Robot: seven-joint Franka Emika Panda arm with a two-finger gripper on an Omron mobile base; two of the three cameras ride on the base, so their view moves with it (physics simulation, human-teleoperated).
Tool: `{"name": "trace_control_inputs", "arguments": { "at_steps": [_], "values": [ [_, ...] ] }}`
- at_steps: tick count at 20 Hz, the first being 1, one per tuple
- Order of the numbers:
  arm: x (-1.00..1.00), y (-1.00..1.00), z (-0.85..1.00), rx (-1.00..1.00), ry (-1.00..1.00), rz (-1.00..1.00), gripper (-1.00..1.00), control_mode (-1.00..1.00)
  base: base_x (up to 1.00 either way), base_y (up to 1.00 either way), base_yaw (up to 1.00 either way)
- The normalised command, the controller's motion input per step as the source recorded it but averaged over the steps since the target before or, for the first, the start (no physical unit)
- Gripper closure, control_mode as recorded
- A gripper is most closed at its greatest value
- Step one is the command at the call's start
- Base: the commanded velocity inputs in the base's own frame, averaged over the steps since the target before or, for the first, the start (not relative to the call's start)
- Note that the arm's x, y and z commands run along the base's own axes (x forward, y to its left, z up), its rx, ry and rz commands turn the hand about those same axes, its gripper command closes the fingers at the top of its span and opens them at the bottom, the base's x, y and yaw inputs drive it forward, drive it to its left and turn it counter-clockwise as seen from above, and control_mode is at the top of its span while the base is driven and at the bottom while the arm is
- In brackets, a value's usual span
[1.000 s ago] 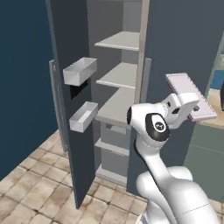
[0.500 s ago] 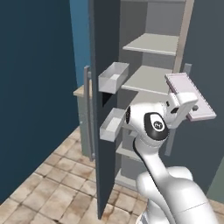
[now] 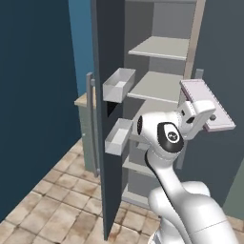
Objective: The ice cube tray has been filled with water. Take the tray and place it in the freezer to make ice. Close the freezer door after placing the tray.
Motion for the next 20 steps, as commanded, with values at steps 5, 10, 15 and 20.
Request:
{"name": "trace_control_inputs", "arguments": {
  "at_steps": [5, 10, 15, 20],
  "values": [
    [0.00, 0.00, 0.00, 0.00, 0.00, 0.00, 1.00, 1.00, 0.25, 0.00, -0.09],
    [0.00, 0.00, 0.00, 0.00, 0.00, 0.00, 1.00, 1.00, 0.54, 0.00, -0.04],
    [0.00, 0.00, 0.00, 0.00, 0.00, 0.00, 1.00, 1.00, 0.62, 0.01, -0.01],
    [0.00, 0.00, 0.00, 0.00, 0.00, 0.00, 1.00, 1.00, 0.36, 0.26, 0.00]
  ]
}}
